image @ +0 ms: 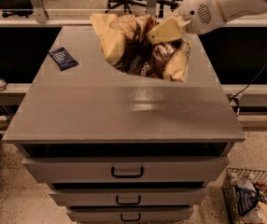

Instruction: Pick brown chip bag

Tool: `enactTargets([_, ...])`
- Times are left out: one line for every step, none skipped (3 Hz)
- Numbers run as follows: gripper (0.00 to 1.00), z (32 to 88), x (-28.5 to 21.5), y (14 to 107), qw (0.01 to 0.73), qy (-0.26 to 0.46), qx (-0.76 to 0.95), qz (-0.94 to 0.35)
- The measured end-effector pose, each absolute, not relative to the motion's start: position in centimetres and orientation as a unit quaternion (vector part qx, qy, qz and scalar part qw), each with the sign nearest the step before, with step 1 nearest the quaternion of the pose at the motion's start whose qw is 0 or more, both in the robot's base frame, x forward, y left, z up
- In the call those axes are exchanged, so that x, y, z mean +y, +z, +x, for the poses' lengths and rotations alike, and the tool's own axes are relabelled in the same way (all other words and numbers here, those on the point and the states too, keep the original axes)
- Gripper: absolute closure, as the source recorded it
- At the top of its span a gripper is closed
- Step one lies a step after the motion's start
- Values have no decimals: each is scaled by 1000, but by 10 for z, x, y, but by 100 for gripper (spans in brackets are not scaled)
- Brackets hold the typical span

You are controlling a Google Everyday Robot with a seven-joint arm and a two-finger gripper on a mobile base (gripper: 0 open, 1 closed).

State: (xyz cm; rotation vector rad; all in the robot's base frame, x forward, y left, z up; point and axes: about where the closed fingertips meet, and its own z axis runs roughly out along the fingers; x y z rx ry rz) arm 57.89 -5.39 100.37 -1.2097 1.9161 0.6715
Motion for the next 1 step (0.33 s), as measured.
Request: enactTargets([100, 583, -57, 1021, 396, 258, 744, -473])
